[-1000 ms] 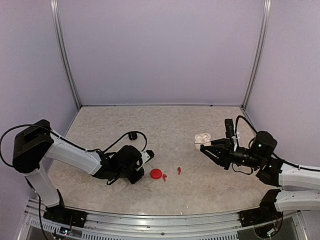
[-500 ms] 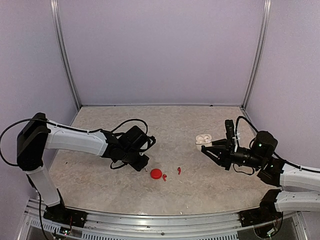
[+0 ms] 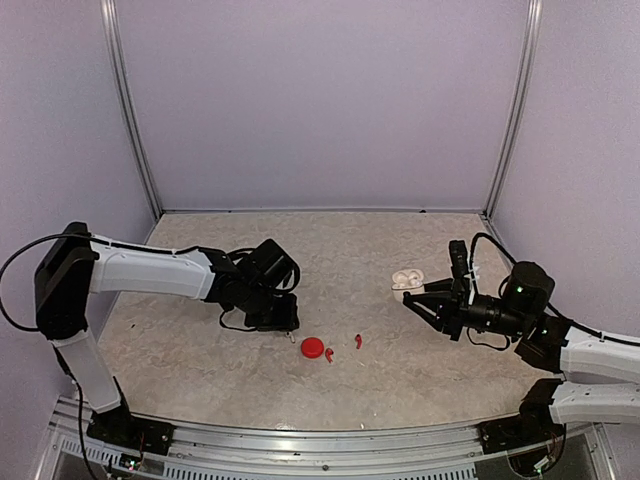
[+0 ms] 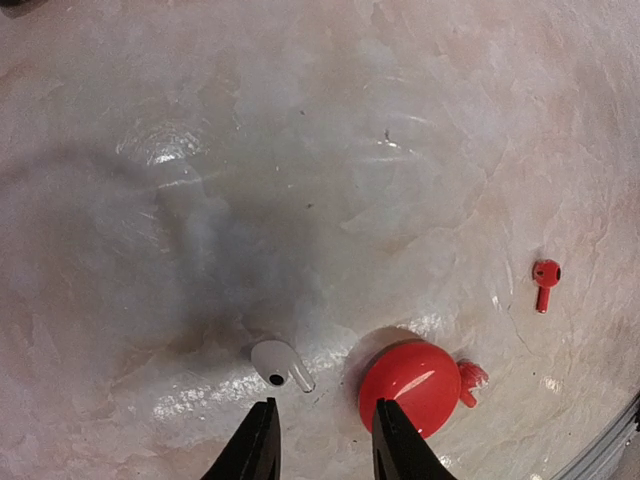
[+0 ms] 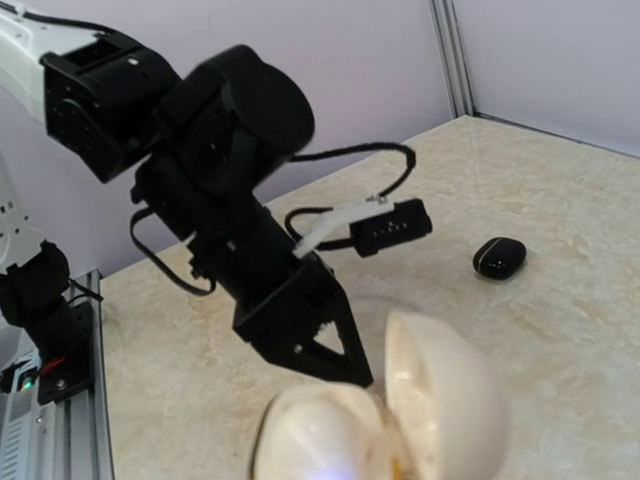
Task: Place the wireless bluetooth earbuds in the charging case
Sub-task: Adjust the left earbud at the center of the board.
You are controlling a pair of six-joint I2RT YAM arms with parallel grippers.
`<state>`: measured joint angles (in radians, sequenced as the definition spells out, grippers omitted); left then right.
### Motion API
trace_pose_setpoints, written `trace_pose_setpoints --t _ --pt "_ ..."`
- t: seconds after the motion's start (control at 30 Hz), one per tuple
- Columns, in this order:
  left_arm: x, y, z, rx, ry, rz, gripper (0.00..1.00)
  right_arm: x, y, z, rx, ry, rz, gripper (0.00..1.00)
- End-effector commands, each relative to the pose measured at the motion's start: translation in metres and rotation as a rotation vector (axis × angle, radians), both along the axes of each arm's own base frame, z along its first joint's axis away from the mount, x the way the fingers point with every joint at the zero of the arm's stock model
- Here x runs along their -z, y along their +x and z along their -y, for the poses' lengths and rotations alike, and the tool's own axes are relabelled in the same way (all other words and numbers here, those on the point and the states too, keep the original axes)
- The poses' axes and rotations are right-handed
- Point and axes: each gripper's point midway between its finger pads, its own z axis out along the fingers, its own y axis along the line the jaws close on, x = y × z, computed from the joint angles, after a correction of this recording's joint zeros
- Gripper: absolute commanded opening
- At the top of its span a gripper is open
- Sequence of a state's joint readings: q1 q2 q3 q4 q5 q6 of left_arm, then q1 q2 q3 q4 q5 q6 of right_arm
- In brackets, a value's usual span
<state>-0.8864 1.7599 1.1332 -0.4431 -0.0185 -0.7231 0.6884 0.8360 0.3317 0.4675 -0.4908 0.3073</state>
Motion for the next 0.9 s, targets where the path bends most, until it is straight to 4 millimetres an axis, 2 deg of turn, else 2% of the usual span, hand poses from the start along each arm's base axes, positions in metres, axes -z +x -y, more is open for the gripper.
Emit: trace_pose_setpoints --t 0.0,0.4,0.7,0.87 --pt "0.013 0.002 -0.003 -0.118 0.013 -0.053 0.34 -0.018 0.002 0.003 0.009 0.027 0.044 0.0" --pt "0.037 0.01 -0.007 -0.128 0.11 -0.052 0.33 -0.017 0.002 0.004 0.014 0.026 0.046 0.0" --pt "0.051 0.006 0.001 -0.051 0.147 -0.061 0.28 -0.017 0.003 0.004 0.018 0.021 0.051 0.0" --pt "0.052 0.001 0.008 0.001 0.174 -0.05 0.24 -0.016 0.003 0.004 0.017 0.017 0.05 0.0"
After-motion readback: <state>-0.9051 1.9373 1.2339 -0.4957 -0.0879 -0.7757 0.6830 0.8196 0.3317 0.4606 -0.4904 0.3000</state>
